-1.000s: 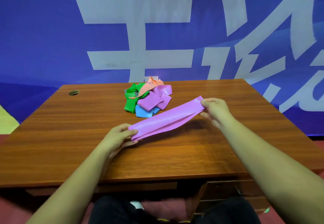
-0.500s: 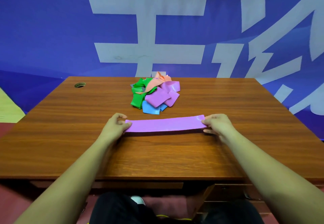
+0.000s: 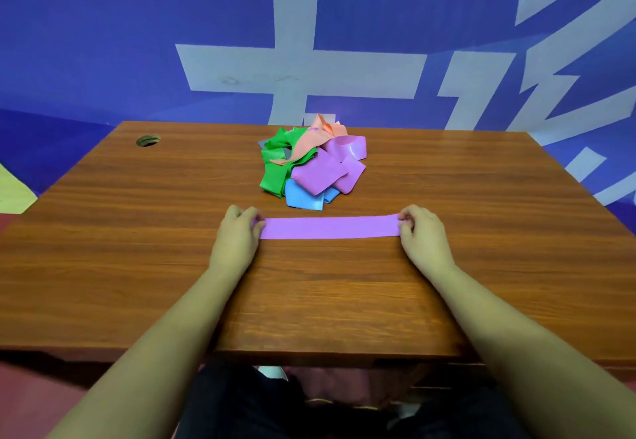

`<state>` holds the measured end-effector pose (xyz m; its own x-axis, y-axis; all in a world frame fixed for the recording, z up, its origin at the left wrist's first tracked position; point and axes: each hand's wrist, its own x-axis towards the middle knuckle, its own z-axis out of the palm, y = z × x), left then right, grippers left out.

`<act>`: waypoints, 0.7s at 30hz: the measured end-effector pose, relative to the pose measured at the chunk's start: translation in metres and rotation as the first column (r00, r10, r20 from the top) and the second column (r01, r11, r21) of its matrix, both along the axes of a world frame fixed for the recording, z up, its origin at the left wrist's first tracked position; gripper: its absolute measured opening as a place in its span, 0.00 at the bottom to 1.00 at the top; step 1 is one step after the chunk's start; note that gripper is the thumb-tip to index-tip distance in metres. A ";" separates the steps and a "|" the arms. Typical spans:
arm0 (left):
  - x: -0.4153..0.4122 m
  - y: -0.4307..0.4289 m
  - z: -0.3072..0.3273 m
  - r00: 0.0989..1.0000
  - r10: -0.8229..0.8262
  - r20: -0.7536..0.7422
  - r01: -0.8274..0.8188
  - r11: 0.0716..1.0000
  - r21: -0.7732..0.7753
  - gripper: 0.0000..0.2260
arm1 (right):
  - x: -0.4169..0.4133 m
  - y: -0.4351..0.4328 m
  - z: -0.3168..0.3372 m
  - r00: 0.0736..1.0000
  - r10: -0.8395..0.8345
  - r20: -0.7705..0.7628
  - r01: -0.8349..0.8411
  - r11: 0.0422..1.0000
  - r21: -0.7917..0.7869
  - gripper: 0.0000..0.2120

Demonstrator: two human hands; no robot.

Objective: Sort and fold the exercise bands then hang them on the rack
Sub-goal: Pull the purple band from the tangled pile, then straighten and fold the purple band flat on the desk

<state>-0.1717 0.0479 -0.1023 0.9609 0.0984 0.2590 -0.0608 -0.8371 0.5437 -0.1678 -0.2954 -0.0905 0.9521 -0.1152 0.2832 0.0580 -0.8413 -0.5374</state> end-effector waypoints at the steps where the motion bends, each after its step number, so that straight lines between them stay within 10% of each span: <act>1: -0.001 0.000 -0.002 0.999 0.031 0.013 -0.031 0.999 -0.017 0.06 | 0.000 -0.001 -0.005 1.000 -0.012 0.014 0.013 0.997 -0.072 0.07; 21: 0.090 -0.060 0.063 0.986 -0.165 0.032 0.167 0.983 -0.077 0.10 | 0.104 0.093 0.060 0.946 0.266 -0.184 -0.281 0.958 -0.056 0.26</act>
<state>-0.0816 -0.0122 -0.0393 0.9588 -0.0407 0.2811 -0.2098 -0.7685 0.6044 -0.0642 -0.2025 -0.0308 0.9789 0.1728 0.1087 0.2040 -0.8470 -0.4908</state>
